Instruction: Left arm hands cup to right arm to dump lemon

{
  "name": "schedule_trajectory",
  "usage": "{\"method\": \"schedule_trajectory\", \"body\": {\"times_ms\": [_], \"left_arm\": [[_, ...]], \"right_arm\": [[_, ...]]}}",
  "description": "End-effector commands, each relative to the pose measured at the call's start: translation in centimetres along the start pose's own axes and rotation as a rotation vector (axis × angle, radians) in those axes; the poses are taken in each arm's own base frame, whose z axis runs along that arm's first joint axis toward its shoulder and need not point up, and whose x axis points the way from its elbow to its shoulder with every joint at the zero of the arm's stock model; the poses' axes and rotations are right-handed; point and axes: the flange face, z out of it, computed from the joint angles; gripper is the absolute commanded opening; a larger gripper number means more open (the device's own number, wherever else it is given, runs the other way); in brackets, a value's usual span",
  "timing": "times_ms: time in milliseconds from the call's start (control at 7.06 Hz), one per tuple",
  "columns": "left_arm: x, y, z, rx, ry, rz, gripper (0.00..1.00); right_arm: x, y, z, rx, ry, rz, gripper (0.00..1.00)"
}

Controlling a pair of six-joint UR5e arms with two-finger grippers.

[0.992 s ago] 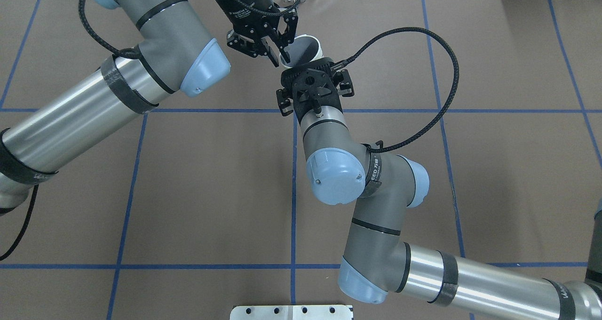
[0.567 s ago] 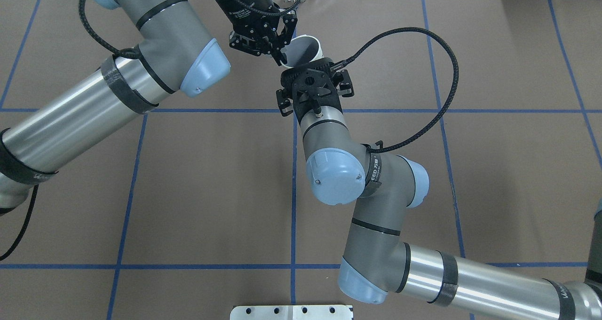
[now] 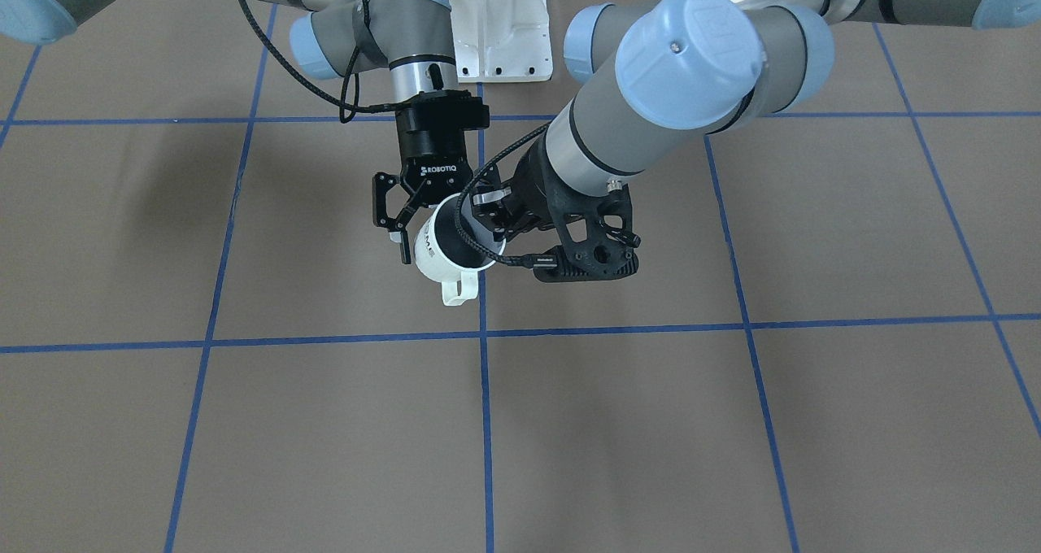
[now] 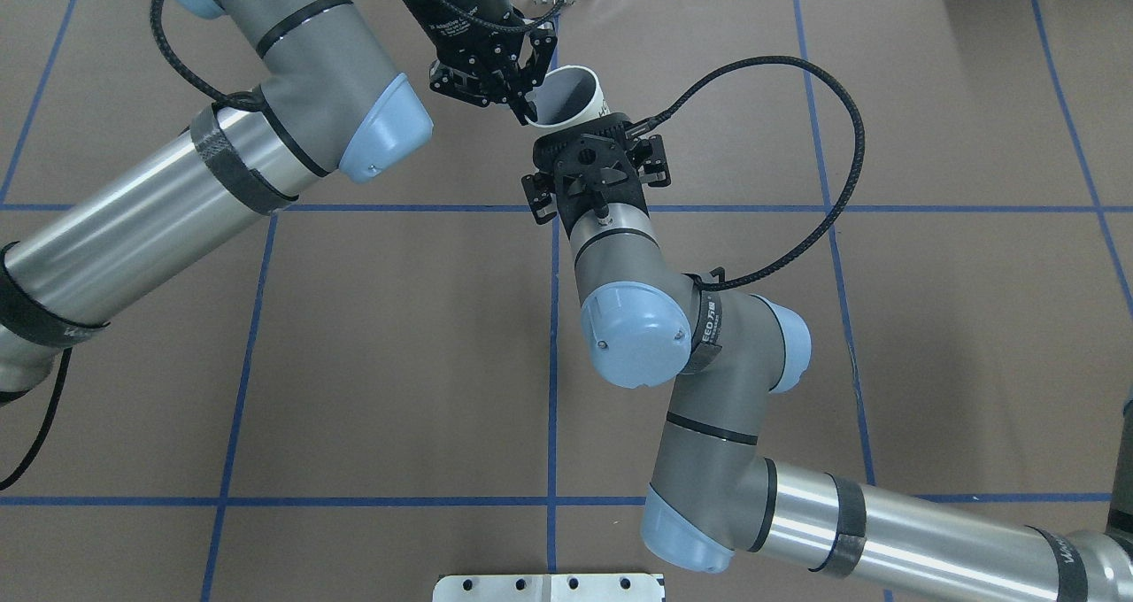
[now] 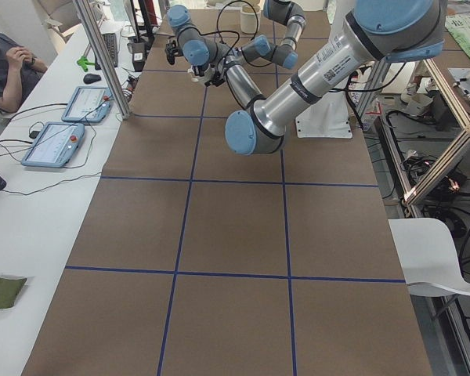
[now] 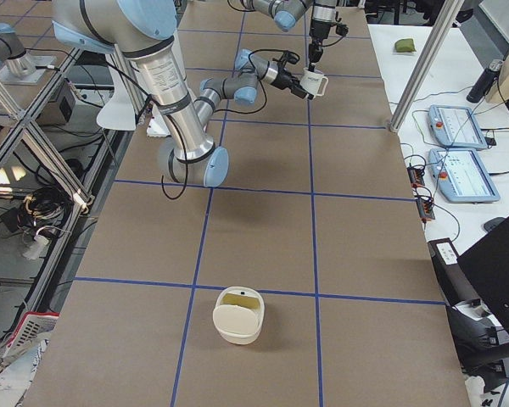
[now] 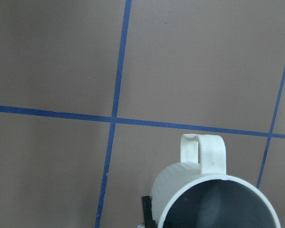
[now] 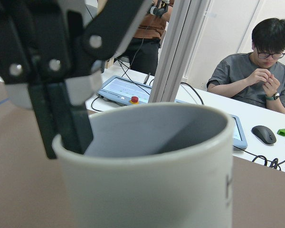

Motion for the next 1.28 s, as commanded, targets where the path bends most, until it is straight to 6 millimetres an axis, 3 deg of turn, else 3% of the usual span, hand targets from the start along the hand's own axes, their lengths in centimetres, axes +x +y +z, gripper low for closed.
{"method": "schedule_trajectory", "body": {"times_ms": [0,709,1134], "left_arm": [[0.0,0.0,0.0,0.000,-0.001,-0.002,0.00],[0.3,0.0,-0.2,0.004,0.003,-0.003,0.00],[0.1,-0.7,-1.3,0.021,0.006,-0.008,0.00]], "right_arm": [[0.2,0.1,-0.1,-0.001,0.000,-0.001,1.00],[-1.4,2.6,-1.4,0.001,-0.006,-0.053,1.00],[-0.7,2.1,-2.6,0.008,-0.023,-0.043,1.00]]}}
